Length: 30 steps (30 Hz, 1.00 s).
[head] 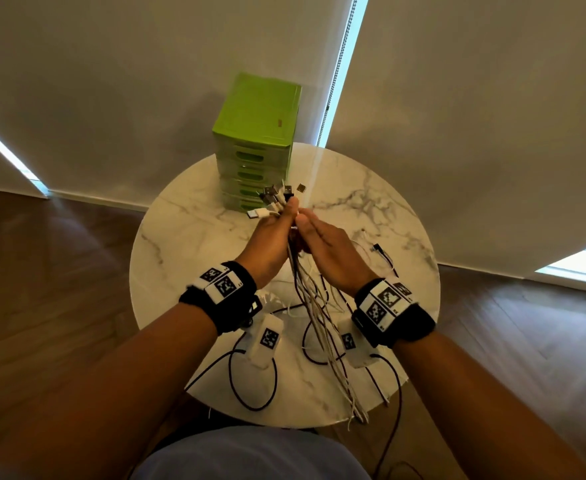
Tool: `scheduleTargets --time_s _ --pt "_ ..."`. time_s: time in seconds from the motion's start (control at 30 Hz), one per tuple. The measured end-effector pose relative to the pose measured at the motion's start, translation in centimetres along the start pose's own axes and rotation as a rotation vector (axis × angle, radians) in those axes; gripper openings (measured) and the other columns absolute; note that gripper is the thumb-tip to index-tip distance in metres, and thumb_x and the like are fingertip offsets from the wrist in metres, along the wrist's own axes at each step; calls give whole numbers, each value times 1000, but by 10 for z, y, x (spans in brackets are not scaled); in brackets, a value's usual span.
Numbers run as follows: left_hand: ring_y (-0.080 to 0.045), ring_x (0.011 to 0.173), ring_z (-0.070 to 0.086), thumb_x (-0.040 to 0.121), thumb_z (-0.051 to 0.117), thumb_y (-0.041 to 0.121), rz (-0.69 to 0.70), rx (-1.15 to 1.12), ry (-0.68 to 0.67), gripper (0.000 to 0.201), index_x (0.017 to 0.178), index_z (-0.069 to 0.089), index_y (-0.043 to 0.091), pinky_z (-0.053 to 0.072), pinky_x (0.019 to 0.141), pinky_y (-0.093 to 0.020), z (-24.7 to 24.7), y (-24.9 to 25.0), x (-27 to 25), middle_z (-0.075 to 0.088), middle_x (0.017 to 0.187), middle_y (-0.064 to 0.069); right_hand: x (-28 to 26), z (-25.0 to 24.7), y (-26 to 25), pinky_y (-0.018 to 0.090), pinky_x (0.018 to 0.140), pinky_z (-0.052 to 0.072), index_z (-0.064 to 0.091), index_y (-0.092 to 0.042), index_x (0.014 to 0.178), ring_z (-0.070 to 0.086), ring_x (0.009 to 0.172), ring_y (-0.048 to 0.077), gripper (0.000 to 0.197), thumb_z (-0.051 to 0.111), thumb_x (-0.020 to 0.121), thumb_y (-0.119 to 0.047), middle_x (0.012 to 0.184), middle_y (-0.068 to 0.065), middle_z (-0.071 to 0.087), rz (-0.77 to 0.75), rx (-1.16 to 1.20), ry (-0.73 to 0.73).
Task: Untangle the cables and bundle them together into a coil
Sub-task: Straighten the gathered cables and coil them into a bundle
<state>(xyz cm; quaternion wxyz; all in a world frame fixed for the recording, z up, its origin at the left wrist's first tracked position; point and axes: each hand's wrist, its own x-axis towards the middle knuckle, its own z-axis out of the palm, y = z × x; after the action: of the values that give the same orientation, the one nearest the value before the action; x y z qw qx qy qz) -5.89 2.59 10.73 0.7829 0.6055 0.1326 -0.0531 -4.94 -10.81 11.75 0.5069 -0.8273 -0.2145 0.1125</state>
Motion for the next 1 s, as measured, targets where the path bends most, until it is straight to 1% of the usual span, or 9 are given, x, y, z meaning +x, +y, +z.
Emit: scheduleTargets --time_s 0.1,0.23,0.33,0.43,0.57,0.67,0.73,0.9,1.0 --pt "-12 73 67 107 44 37 41 -187 135 39 87 64 10 52 74 -33 1 8 2 71 70 7 -10 -3 4 29 63 43 60 -14 77 51 59 6 51 35 108 -46 64 -11 57 37 -2 -112" --pt "-22 70 72 108 42 31 79 -457 163 33 85 53 11 60 75 -40 -11 20 5 61 69 0 -31 -20 32 26 55 42 56 -11 73 46 55 17 61 32 105 -57 61 1 49 235 23 -329" --pt "-14 49 55 107 45 32 121 -460 188 31 82 50 15 53 57 -34 -29 30 10 51 63 4 -51 -33 67 25 57 41 53 -13 71 43 54 13 60 33 103 -59 63 2 47 358 -29 -414" --pt "-8 42 35 107 46 31 105 -392 115 30 80 50 18 38 49 -25 -37 36 9 43 56 8 -61 -45 93 29 61 41 51 -19 68 43 55 9 54 37 102 -57 61 -8 46 373 -73 -359" --pt "-8 44 32 107 48 29 88 -132 10 30 81 55 16 35 51 -26 -25 27 5 43 53 10 -38 -53 85 32 65 37 48 -23 65 47 63 17 49 37 105 -49 64 -4 49 278 -456 -196" --pt "-7 48 36 106 48 32 29 79 -56 30 83 57 16 34 54 -26 -15 17 4 49 57 10 -11 -47 56 37 63 29 47 -7 66 47 66 24 56 36 108 -42 65 13 53 227 -475 9" --pt "-10 52 38 106 46 36 -15 143 -74 32 87 59 13 35 57 -28 -11 10 3 50 62 7 3 -40 32 36 63 31 50 -3 72 47 65 20 58 33 108 -45 68 11 54 186 -348 87" --pt "-13 53 37 104 43 50 -59 66 -85 48 87 63 10 34 56 -30 -2 9 2 48 67 -4 11 -18 -14 18 58 36 54 -25 69 47 56 0 54 27 109 -48 59 -14 56 64 -90 8" --pt "-20 52 46 107 41 40 -17 78 -74 58 58 55 12 38 60 -34 -4 10 3 50 53 -7 7 -12 -18 21 56 42 59 -6 75 50 55 5 63 26 109 -48 60 -9 58 48 36 -104"
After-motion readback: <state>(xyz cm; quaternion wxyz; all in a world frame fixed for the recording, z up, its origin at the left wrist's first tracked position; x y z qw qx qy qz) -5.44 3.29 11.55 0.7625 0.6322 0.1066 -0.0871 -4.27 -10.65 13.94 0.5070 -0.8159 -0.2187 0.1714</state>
